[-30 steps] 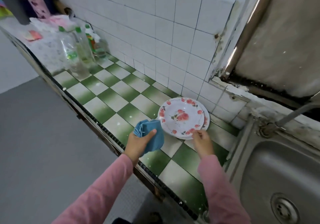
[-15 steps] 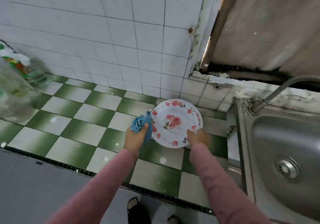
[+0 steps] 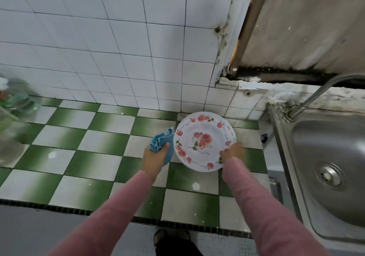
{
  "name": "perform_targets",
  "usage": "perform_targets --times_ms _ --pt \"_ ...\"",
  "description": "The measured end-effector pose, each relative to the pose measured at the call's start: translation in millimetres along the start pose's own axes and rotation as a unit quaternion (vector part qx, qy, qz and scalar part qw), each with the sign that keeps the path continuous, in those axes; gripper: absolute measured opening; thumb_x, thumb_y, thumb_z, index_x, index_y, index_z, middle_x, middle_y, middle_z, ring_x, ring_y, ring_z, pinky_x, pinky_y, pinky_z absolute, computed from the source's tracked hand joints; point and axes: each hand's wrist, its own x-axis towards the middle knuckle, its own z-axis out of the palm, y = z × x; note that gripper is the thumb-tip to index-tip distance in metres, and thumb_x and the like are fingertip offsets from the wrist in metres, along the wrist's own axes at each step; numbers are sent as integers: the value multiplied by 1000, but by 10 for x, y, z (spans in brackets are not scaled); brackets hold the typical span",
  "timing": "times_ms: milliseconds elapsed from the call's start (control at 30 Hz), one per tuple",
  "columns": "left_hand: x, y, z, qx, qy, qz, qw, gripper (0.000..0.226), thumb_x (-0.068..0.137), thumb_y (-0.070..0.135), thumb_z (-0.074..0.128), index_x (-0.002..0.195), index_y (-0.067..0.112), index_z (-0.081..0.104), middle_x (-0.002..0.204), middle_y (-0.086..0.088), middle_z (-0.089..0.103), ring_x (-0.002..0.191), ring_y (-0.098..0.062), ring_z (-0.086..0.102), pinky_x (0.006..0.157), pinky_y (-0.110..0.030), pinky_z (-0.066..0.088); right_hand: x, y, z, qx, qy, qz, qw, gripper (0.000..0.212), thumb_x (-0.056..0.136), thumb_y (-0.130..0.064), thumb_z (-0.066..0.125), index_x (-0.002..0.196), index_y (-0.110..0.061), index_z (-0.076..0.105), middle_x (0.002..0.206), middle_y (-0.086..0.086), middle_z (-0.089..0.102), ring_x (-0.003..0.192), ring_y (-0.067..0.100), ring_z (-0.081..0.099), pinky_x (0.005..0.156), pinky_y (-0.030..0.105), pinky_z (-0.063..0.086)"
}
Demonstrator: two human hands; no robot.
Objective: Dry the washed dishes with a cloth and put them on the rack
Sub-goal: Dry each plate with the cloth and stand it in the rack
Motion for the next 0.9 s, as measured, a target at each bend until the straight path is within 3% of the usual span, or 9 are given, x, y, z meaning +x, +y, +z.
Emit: perform_targets --times_ms 100,200,267,367,600,800,900 --pt "15 14 64 -9 6 -6 1000 31 95 27 63 123 24 50 118 -9 58 105 -28 57 86 -41 52 32 -28 -54 12 3 14 1000 37 92 -8 63 122 -9 41 105 13 60 91 31 65 73 42 61" --pt "-1 29 134 -8 2 -1 1000 37 96 25 61 131 20 49 120 -9 56 104 -27 55 86 -40 52 66 -33 -150 47 5 -1 999 48 93 -2 60 132 -11 35 101 12 57 80 26 60 53 33 52" --pt "1 50 172 -9 -5 7 1000 32 96 24 61 126 23 50 118 -7 55 102 -26 54 87 -42 53 96 -24 -222 70 4 -13 997 53 92 1 60 136 -12 32 98 11 53 76 24 57 55 31 49" --pt "12 65 200 -15 -2 13 1000 26 96 23 61 119 26 49 115 -8 56 97 -24 55 77 -37 52 98 -25 -336 88 9 -28 996 46 94 1 56 130 -14 31 98 12 53 66 19 53 47 27 44" --pt "5 75 206 -10 2 31 999 37 96 26 60 131 18 50 113 -9 55 94 -25 52 82 -42 50 85 -45 -562 123 2 -63 990 37 97 1 45 131 -9 34 104 13 49 90 27 53 78 40 53" --pt "49 137 125 -10 -9 42 999 40 96 24 61 132 16 48 118 -9 56 101 -24 54 86 -39 51 60 -45 -623 136 24 -61 988 27 98 -8 46 124 -8 50 116 18 60 100 35 58 85 42 50" --pt "66 150 79 -3 -10 60 998 41 96 24 60 134 13 47 115 -9 55 99 -24 54 80 -36 50 -10 -57 -641 143 40 -69 986 29 100 -6 45 127 -4 54 113 16 58 108 35 56 85 36 44"
